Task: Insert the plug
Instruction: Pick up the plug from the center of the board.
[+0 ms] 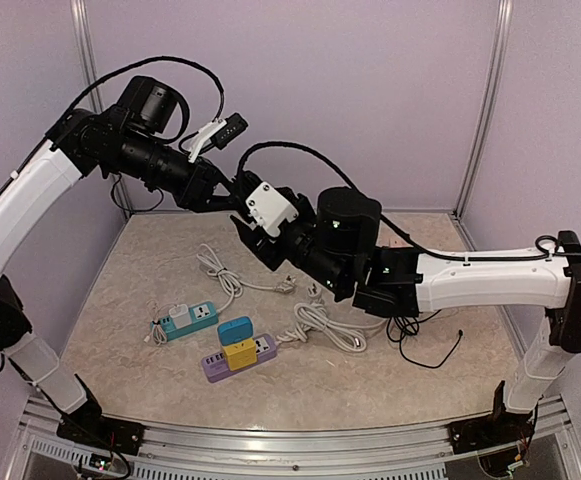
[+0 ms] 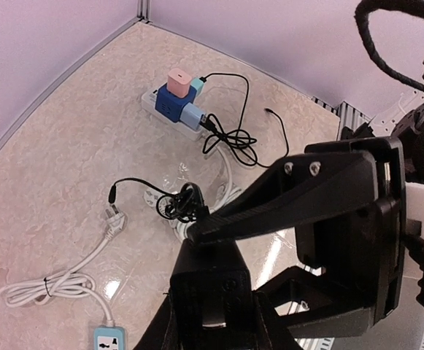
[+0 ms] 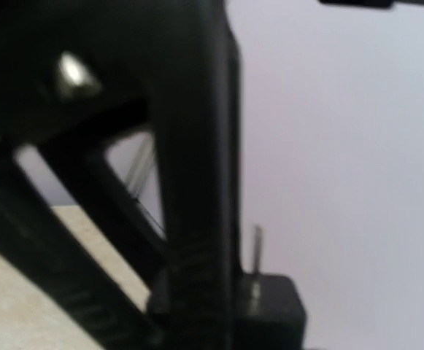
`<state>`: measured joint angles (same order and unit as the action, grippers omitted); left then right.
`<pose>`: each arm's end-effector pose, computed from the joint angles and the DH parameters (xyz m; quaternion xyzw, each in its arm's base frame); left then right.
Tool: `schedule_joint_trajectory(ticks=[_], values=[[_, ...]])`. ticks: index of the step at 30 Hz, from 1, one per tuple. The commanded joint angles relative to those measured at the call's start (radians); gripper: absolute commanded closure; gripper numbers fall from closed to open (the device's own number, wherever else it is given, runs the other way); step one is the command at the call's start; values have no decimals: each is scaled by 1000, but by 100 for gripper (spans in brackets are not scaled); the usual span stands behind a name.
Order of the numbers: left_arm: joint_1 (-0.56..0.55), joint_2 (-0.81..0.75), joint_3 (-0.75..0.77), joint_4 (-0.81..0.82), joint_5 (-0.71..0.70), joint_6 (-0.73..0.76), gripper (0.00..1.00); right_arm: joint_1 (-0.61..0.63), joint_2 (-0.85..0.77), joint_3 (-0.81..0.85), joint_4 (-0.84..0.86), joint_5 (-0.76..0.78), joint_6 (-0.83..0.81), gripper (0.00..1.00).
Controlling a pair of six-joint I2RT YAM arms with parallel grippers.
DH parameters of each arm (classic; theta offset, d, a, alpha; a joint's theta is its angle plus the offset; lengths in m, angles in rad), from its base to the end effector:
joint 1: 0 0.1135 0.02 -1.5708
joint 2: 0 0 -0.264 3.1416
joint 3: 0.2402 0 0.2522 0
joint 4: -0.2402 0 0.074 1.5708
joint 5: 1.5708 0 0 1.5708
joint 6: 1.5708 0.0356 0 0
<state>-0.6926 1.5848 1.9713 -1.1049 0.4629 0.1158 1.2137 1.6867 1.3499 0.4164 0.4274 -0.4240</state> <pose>0.2266 -0.2087 0.4557 0.4357 0.7775 -0.3147 0.3264 0.1563 0.3767 0.3599 -0.3778 0.5667 0.1434 0.7181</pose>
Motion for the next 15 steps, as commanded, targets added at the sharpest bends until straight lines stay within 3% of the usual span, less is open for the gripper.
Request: schedule_joint_trajectory(ticks=[1,3,7,15], values=[[-1,-15,76,-35,-28,117,100,23,-41,20,-9,-8,80,23],[4,-13,196,-98,-82,193,100,8,-92,-9,-8,-19,148,17],[37,-15,403,-159,-158,316,100,-57,-209,-77,30,-268,338,7],[72,-171,314,-49,-108,358,100,-69,-163,14,114,-641,547,12]])
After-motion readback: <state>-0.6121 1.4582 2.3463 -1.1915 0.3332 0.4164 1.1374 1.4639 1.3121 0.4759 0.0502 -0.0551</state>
